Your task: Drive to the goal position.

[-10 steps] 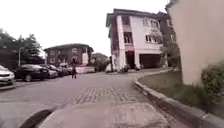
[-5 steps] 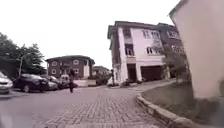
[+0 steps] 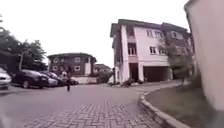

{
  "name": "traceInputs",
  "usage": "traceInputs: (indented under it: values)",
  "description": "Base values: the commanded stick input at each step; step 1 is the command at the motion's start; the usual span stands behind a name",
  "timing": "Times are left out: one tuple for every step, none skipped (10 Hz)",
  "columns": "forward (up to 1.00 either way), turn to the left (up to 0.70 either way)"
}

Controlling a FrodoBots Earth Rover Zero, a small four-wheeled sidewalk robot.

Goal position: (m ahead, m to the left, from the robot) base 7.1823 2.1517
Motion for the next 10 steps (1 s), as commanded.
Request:
traceInputs:
  values:
    - [0.7,0.0]
    - [0.7,0.0]
    - [0.7,0.0]
    - [0.7,0.0]
    - [0.7,0.0]
    - [0.7,0.0]
    - [0.7,0.0]
    - [0.7,0.0]
    - [0.7,0.0]
    - [0.7,0.0]
